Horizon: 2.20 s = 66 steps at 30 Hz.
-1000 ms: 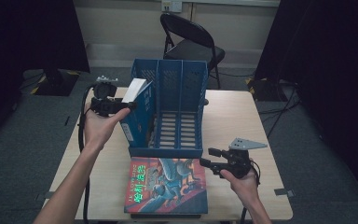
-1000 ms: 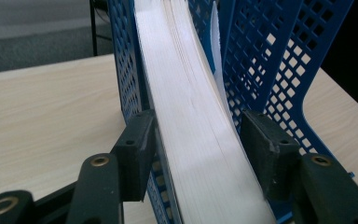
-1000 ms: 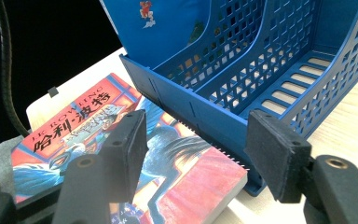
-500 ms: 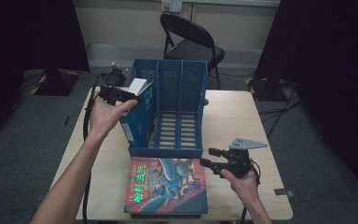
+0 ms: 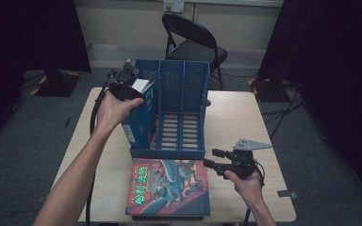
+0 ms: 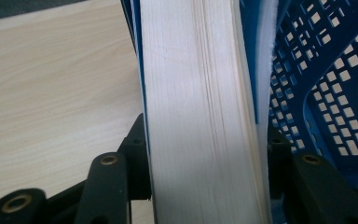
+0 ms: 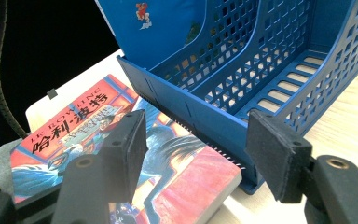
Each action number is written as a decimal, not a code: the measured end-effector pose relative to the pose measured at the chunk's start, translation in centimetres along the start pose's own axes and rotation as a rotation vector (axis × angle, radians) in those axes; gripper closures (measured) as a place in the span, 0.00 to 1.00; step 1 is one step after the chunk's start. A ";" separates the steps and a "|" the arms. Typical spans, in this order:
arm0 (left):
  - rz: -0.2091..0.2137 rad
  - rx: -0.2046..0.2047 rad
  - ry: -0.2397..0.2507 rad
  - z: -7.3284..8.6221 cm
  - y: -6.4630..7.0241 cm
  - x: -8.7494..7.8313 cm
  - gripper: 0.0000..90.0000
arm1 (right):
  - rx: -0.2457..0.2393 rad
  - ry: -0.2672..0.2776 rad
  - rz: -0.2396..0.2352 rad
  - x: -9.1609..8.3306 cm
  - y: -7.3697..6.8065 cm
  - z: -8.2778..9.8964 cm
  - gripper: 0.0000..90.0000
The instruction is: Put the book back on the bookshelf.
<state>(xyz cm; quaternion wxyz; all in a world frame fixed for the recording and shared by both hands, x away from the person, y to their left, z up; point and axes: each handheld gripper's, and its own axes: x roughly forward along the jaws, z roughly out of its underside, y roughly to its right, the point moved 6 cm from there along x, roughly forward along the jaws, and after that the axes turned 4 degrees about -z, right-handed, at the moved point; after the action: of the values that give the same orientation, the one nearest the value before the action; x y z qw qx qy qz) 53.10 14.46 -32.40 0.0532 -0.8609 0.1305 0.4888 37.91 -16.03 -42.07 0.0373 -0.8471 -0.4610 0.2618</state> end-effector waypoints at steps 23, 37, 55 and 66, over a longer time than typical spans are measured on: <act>-0.001 0.033 -0.204 -0.1 0.4 1.1 0.65 | 0.000 -0.003 0.001 -0.2 0.2 0.1 0.42; 0.011 0.036 -0.272 -0.4 0.6 1.1 0.67 | 0.001 0.002 0.002 -0.3 0.2 0.0 0.42; 0.022 0.025 -0.259 -0.3 0.3 1.3 0.67 | 0.000 0.004 0.005 -0.4 0.3 -0.1 0.41; 0.014 0.009 -0.253 -0.7 0.6 1.3 0.68 | 0.005 0.019 0.007 -0.7 0.5 -0.4 0.41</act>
<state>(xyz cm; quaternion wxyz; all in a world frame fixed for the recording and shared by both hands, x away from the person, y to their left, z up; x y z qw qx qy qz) 54.13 13.56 -33.14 0.0697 -0.7911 0.1312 0.5934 38.13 -16.81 -41.60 0.0429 -0.8511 -0.4568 0.2552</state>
